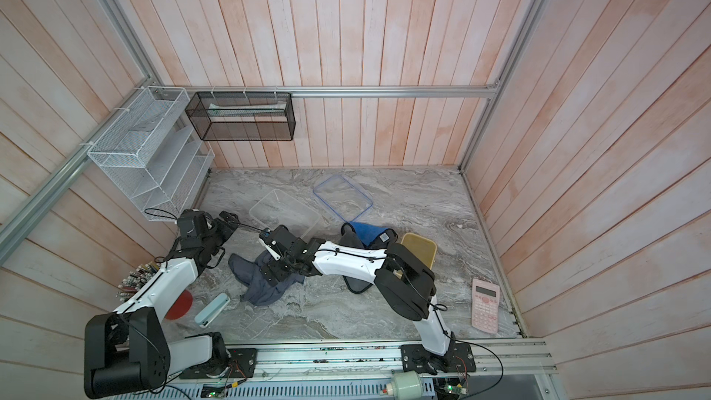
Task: Wipe the insides of the lunch boxes
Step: Pick up the cleaning item at the center of the board.
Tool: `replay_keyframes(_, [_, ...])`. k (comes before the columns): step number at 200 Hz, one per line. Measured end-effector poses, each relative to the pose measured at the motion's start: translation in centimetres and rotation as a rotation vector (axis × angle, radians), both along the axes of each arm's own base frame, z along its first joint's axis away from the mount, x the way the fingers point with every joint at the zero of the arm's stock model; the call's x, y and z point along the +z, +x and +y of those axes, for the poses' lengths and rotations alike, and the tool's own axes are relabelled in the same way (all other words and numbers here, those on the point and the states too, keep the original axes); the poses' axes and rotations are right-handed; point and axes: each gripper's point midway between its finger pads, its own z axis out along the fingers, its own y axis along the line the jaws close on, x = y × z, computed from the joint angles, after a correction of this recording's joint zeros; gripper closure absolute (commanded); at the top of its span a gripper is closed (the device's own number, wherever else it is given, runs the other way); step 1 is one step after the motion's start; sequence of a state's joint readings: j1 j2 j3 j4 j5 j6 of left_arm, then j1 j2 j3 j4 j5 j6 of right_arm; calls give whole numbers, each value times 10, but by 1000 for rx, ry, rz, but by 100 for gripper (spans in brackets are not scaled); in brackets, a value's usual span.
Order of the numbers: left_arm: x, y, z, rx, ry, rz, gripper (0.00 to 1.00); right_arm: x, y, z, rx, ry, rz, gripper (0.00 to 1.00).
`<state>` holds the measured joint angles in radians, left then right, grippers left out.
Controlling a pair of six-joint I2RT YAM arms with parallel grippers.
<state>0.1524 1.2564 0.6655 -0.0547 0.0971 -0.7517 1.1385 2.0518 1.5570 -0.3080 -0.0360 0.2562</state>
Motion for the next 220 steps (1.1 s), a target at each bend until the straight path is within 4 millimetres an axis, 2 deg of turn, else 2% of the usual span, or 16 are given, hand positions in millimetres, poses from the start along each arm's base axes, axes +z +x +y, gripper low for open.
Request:
replay_keyframes(35, [-9, -7, 4, 13, -6, 25, 0, -26, 4, 18, 7, -66, -9, 2])
replay_keyframes(65, [-7, -9, 8, 24, -5, 20, 0, -50, 5, 18, 10, -128, -7, 7])
replay_keyframes(100, [-9, -11, 10, 30, -6, 24, 0, -60, 6, 23, 21, -166, -31, 21])
replay_keyframes(120, [-11, -12, 10, 30, -7, 28, 0, -64, 6, 23, 23, -181, -34, 39])
replay_keyframes(158, [-10, -13, 10, 32, -6, 25, 0, -62, 4, 22, 38, -160, -48, 84])
replay_keyframes(170, [-10, -13, 10, 32, -6, 24, 0, -59, 1, 17, 51, -153, -54, 92])
replay_keyframes(186, [-9, -13, 9, 29, -8, 22, 0, -54, -5, 6, 56, -145, -42, 100])
replay_keyframes(198, [-9, -13, 8, 21, -8, 22, 0, -45, -8, -2, 57, -114, -24, 100])
replay_keyframes(220, [-7, -12, 1, -9, -7, 16, 1, -8, -1, -22, 36, 16, 8, 100])
